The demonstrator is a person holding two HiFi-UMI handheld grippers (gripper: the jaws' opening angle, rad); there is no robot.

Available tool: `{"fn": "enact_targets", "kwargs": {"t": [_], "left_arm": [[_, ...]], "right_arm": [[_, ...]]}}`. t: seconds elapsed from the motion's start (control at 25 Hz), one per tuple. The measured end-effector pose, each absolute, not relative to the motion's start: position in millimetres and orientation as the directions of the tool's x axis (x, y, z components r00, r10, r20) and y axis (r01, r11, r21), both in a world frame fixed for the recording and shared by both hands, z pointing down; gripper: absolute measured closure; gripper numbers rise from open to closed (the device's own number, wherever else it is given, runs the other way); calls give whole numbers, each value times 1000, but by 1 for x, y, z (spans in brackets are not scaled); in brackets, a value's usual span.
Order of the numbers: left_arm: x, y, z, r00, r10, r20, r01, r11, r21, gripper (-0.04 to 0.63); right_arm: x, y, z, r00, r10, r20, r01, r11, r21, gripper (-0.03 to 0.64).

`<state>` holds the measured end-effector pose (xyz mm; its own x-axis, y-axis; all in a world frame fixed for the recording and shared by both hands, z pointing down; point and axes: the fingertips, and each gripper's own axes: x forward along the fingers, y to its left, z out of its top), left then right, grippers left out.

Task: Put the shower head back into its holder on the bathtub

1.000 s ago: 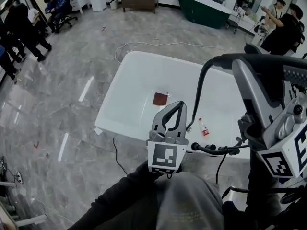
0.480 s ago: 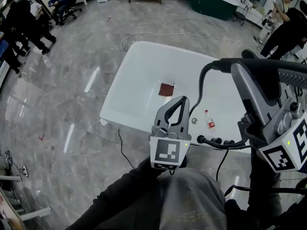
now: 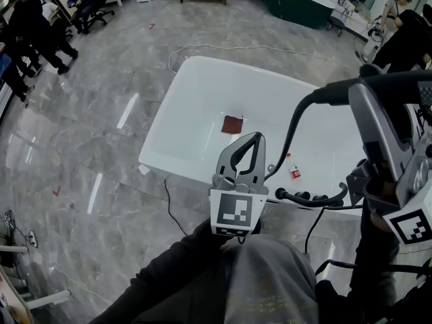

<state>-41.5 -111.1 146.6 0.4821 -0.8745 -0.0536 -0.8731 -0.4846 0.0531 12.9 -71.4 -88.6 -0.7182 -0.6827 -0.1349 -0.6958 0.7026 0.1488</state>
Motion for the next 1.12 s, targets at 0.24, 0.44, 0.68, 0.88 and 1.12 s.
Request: {"fn": "enact_targets", "kwargs": {"t": [0.24, 0.44, 0.68, 0.88, 1.12], "left_arm": [[-31, -109, 153, 504, -863, -26, -862, -504, 57, 592], [-32, -100, 165, 520, -854, -6, -853, -519, 52, 592], [-30, -99, 171, 529, -848, 12, -848, -528, 51, 592], [-26, -102, 173, 534, -845, 30, -844, -532, 63, 592], [-18, -115, 177, 534, -843, 68, -845, -530, 66, 592]], "right_arm": [[14, -80, -38, -701, -711, -57, -713, 696, 88, 477], [14, -75, 20, -677, -736, 20, -735, 677, 40, 477], [20, -73, 56, -655, -754, 51, -755, 656, 8, 477], [29, -78, 95, -632, -770, 88, -773, 634, -3, 477], [40, -89, 130, -621, -776, 113, -781, 624, -10, 477]]}}
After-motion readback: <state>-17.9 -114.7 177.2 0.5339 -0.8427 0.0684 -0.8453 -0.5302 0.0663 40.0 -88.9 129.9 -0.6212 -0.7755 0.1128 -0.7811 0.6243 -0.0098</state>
